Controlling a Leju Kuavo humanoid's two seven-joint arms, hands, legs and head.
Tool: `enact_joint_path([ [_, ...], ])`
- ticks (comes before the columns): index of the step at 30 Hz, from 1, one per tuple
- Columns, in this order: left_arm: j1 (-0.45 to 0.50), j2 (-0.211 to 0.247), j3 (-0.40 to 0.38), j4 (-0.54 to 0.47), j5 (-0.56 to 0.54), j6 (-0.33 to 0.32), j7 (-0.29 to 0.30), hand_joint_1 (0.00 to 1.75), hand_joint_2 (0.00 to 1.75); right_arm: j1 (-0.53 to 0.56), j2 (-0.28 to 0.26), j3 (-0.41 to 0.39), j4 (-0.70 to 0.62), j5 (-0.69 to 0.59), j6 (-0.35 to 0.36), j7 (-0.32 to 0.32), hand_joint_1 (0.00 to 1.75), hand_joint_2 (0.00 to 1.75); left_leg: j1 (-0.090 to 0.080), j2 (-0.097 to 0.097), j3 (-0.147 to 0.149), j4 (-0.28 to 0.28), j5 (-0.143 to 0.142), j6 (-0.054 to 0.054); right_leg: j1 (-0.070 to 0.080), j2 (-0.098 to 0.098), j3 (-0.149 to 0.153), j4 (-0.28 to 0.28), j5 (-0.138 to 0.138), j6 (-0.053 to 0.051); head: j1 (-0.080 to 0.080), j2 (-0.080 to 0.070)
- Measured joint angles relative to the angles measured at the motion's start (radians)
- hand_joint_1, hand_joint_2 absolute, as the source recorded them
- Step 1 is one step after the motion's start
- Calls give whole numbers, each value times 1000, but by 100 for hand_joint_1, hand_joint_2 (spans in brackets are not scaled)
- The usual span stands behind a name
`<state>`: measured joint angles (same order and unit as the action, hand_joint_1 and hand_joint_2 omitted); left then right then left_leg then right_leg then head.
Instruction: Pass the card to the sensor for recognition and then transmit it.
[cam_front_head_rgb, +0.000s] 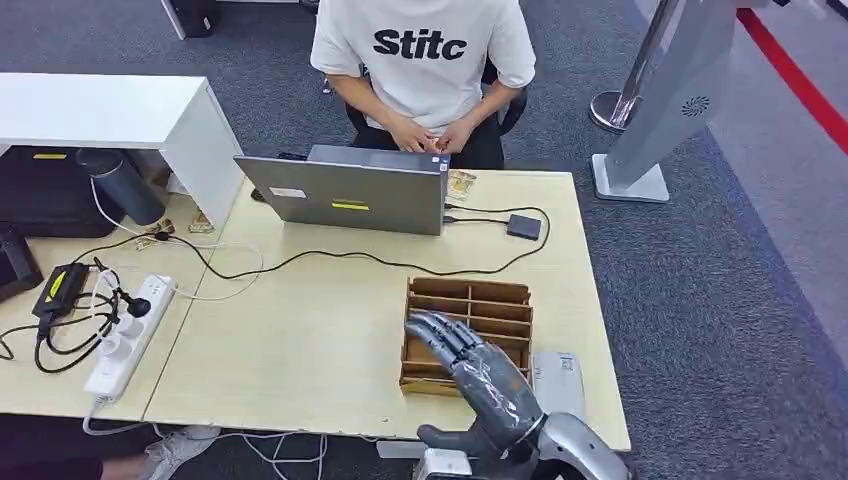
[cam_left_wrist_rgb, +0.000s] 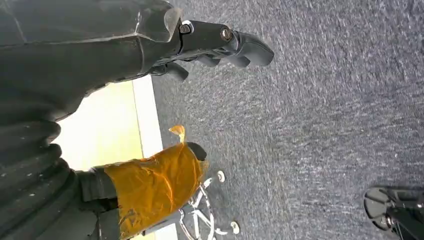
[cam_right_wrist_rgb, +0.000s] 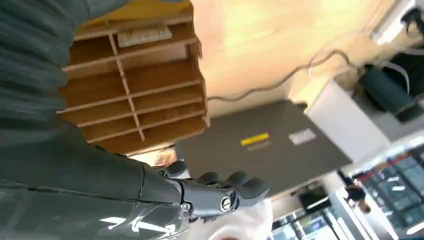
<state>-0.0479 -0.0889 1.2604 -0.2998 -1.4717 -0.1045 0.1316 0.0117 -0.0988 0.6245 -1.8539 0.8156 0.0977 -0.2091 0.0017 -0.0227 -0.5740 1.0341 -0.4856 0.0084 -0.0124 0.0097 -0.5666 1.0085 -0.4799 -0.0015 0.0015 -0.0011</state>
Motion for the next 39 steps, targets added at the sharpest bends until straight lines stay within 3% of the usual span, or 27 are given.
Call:
enact_joint_path([
  [5, -2, 7, 0, 0, -1, 0, 0, 0, 175, -19, -29, 45, 35, 0, -3, -1, 0, 175, 0, 0, 0, 0, 0, 0, 0, 0, 0, 0, 0, 0, 0, 0],
  [17, -3, 7, 0, 0, -3, -3, 2, 0, 175, -65, -34, 119, 109, 197, -66, 117, 0, 175, 0, 0, 0, 0, 0, 0, 0, 0, 0, 0, 0, 0, 0, 0],
  [39, -4, 7, 0, 0, -10, 3, 5, 0, 175, -98, -33, 157, 191, 338, -65, 206, 0, 175, 0, 0, 0, 0, 0, 0, 0, 0, 0, 0, 0, 0, 0, 0],
])
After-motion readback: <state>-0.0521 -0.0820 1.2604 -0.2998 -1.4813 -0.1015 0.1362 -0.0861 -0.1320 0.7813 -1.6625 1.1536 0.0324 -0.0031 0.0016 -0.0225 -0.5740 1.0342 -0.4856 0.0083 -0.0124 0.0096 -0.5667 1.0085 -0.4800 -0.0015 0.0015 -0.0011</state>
